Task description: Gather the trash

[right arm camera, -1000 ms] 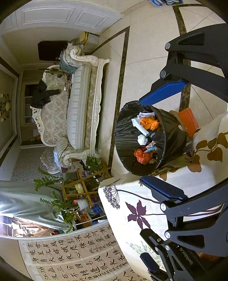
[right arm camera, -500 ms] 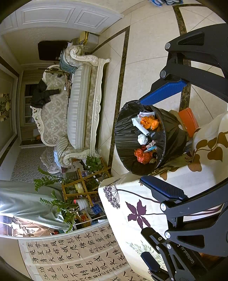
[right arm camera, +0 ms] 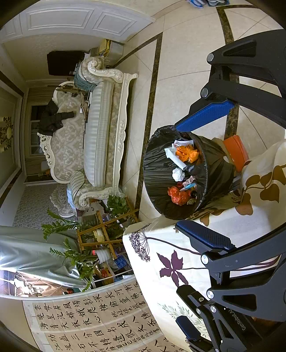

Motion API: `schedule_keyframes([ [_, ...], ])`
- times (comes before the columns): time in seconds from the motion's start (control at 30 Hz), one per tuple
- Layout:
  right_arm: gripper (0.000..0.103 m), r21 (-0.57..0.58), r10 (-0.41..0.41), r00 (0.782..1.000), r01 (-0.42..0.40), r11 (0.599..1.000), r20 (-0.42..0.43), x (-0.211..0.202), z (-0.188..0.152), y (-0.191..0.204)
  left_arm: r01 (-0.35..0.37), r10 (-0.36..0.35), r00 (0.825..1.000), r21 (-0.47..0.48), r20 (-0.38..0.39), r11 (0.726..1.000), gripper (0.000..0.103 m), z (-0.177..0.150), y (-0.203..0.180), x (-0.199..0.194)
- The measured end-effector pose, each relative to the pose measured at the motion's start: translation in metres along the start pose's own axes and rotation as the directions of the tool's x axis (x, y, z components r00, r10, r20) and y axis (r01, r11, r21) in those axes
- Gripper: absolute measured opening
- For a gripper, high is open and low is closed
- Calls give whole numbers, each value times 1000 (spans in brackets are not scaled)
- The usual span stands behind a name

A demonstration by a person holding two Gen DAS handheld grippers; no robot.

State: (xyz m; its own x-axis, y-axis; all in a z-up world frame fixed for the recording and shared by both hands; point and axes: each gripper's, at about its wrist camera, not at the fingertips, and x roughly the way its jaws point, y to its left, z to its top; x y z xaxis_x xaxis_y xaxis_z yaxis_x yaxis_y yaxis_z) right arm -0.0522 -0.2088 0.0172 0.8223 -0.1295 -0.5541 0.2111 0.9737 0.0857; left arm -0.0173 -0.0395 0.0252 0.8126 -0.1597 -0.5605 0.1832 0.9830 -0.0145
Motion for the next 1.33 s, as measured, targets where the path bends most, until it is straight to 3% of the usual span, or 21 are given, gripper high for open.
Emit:
schedule_keyframes([
  [1.0, 81, -3, 2, 1000, -2, 1000, -3, 0, 1, 3, -1, 1, 1000, -4, 20, 1000, 85, 7, 2, -5],
  [1.33, 81, -26, 15, 1000, -15, 1000, -15, 7, 2, 26, -5, 4, 1000, -34, -14, 999, 85, 8, 15, 5],
])
